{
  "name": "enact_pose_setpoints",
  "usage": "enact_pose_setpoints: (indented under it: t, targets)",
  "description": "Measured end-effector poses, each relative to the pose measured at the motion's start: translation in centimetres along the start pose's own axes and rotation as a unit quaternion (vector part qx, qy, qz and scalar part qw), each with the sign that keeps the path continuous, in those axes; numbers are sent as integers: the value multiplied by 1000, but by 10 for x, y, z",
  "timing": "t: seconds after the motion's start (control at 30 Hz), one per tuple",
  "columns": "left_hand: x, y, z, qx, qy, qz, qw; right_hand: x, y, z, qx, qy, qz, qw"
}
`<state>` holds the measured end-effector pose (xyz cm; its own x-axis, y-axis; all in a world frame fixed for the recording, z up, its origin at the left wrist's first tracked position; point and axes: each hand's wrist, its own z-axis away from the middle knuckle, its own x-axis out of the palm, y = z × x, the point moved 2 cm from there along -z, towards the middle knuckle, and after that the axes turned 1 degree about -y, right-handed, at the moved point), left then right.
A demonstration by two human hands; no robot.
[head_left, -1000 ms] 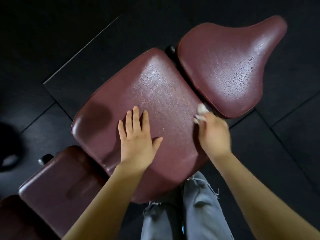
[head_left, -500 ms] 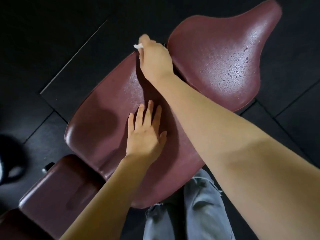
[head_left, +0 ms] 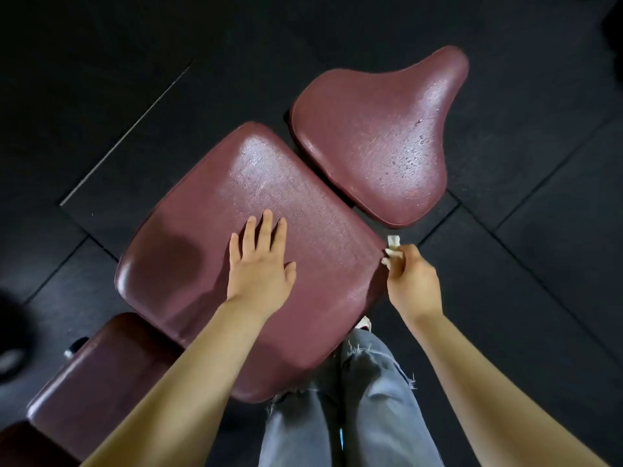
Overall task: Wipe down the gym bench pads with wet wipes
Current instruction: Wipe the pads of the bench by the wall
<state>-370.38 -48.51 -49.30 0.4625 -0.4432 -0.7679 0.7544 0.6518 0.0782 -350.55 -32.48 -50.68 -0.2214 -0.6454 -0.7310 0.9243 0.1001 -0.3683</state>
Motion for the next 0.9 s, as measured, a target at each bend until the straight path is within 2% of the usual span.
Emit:
enact_pose_setpoints:
  t: [0.1, 0.17, 0.27, 0.37, 0.43, 0.5, 0.63, 0.67, 0.77, 0.9]
  targets:
    - [-14, 1, 0, -3, -39, 10, 999, -12, 21, 9, 50, -59, 17, 997]
    - [-26, 3, 2, -7, -59, 19, 998, -30, 24, 17, 38, -71, -9, 997]
    - [-43, 13, 7, 0, -52, 53, 997, -62, 7, 25, 10, -59, -140, 988]
    - [-61, 34, 17, 29, -28, 154, 987, -90, -19, 30, 17, -72, -318, 945]
    - [-74, 50, 22, 47, 5, 255, 966, -106, -33, 31, 0, -90, -387, 917]
    - [-86, 69, 26, 51, 38, 362, 930, -116, -44, 28, -24, -104, -419, 901]
    - [-108, 104, 29, 27, 34, 588, 808, -129, -56, 13, -48, -128, -426, 895]
    - [-112, 111, 28, 27, 47, 607, 793, -131, -59, 8, -44, -137, -427, 893]
    - [-117, 127, 18, 15, 92, 603, 792, -141, -63, -11, -38, -154, -424, 892]
    - [-124, 150, 6, 5, 153, 615, 774, -161, -61, -33, -26, -154, -403, 902]
